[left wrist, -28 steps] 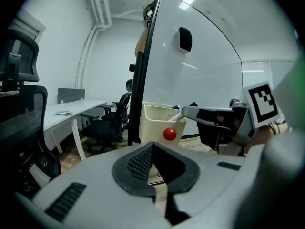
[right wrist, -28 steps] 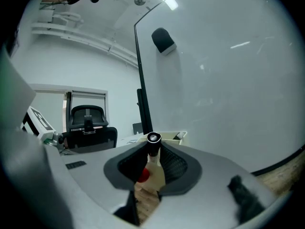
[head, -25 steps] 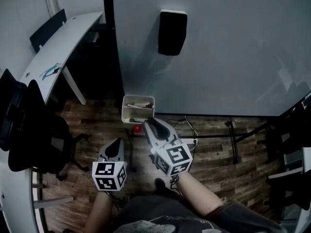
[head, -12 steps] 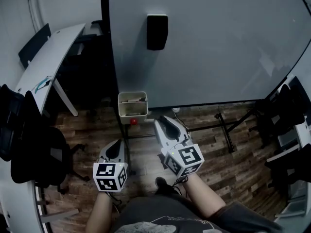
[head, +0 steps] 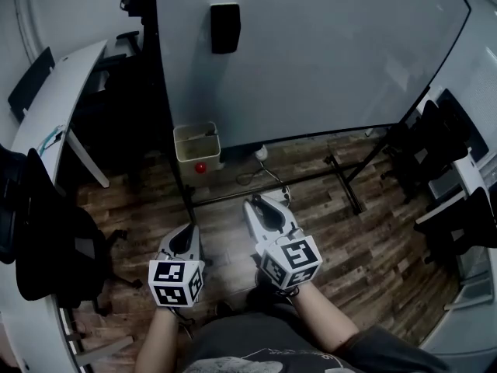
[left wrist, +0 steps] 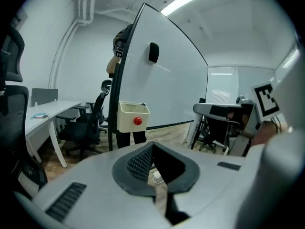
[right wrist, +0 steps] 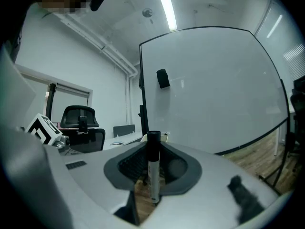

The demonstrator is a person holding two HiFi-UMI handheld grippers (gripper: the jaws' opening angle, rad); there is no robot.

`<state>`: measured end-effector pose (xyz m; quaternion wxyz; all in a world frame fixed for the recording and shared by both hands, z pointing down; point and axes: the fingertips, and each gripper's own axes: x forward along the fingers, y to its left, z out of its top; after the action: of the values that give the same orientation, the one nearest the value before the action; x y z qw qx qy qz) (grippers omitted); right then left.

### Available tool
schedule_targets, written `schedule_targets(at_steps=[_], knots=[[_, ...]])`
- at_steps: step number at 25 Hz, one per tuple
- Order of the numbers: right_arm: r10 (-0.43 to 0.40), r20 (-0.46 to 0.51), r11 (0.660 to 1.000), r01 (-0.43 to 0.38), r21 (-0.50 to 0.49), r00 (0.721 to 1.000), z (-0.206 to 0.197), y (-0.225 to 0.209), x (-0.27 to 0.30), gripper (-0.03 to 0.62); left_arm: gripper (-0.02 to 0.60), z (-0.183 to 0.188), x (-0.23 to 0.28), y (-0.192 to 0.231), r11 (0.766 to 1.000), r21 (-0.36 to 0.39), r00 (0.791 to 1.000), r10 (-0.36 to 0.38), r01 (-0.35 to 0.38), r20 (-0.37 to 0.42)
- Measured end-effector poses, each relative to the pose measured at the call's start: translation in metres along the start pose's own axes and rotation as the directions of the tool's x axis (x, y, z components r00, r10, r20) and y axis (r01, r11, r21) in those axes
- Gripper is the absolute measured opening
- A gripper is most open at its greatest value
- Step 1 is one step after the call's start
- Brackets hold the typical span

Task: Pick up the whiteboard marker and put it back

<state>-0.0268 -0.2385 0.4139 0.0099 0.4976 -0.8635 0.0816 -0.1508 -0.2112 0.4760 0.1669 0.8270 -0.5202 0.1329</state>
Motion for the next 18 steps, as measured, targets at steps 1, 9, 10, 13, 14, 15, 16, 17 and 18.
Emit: schedule_targets(at_steps=[1,9,10,13,14,15,16,17,18], knots=[[-0.002,-0.008,1.000,0.002,0.003,1.000,-0.004,0.001,-0.005,0.086,0.014,-0.003,-0.002,-0.003,1.000,0.002,1.000,-0.005,0.005,-0.005],[0.019,-0.048,1.000,-0.018,0.011,0.999,-0.023,-0.005,-0.038,0.086,0.014,-0.012,-0.012,-0.032,1.000,-0.002,1.000,0.007,-0.007,-0.001],[0.026,-0.052,1.000,-0.026,0.010,0.998,-0.024,-0.007,-0.043,0.086,0.014,-0.010,-0.013,-0.038,1.000,-0.004,1.000,0.010,-0.010,0.007],[0.050,-0.060,0.999,-0.049,0.014,0.997,-0.023,-0.014,-0.059,0.086,0.014,-0.006,-0.019,-0.061,1.000,-0.001,0.999,0.016,-0.016,0.030],[0.059,-0.061,0.998,-0.058,0.015,0.996,-0.023,-0.016,-0.064,0.086,0.014,-0.005,-0.021,-0.068,1.000,0.005,0.999,0.019,-0.019,0.034],[0.068,-0.063,0.998,-0.067,0.016,0.996,-0.023,-0.017,-0.070,0.086,0.012,-0.005,-0.023,-0.075,1.000,0.012,0.999,0.021,-0.021,0.034],[0.077,-0.066,0.997,-0.076,0.015,0.995,-0.024,-0.019,-0.075,0.086,0.014,-0.007,-0.024,-0.083,1.000,0.020,0.999,0.020,-0.021,0.031],[0.086,-0.070,0.996,-0.085,0.014,0.994,-0.025,-0.020,-0.080,0.086,0.012,-0.009,-0.026,-0.090,0.999,0.029,0.999,0.019,-0.020,0.026],[0.095,-0.074,0.995,-0.094,0.014,0.993,-0.026,-0.021,-0.086,0.086,0.012,-0.011,-0.028,-0.098,0.999,0.037,1.000,0.021,-0.022,0.020]])
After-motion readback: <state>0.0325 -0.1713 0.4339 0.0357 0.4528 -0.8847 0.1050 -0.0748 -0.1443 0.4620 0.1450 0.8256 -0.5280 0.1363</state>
